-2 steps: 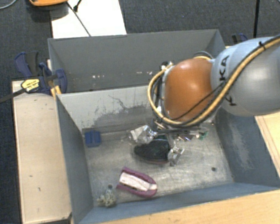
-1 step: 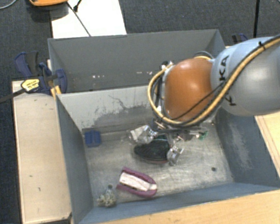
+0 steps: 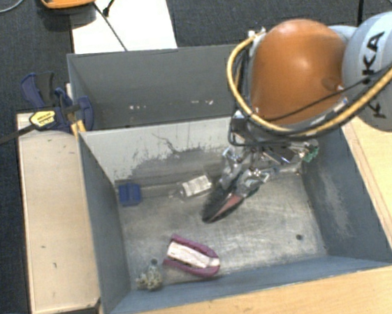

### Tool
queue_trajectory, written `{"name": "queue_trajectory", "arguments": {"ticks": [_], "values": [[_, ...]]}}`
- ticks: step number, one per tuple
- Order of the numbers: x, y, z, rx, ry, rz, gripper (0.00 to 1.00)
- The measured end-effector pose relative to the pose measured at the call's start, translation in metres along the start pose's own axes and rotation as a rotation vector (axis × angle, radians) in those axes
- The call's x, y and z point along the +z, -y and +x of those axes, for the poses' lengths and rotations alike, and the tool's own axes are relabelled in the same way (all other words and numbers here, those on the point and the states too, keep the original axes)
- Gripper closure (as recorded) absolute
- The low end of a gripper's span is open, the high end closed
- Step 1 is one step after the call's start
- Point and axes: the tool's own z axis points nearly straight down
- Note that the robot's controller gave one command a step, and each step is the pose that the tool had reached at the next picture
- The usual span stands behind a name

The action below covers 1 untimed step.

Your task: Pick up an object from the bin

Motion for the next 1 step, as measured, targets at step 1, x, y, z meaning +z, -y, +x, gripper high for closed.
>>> {"name": "queue_trajectory", "arguments": {"ticks": [1], "values": [[-0.0061, 0.0056, 0.0026, -0.491, -0.004, -0.006, 1.0]]}}
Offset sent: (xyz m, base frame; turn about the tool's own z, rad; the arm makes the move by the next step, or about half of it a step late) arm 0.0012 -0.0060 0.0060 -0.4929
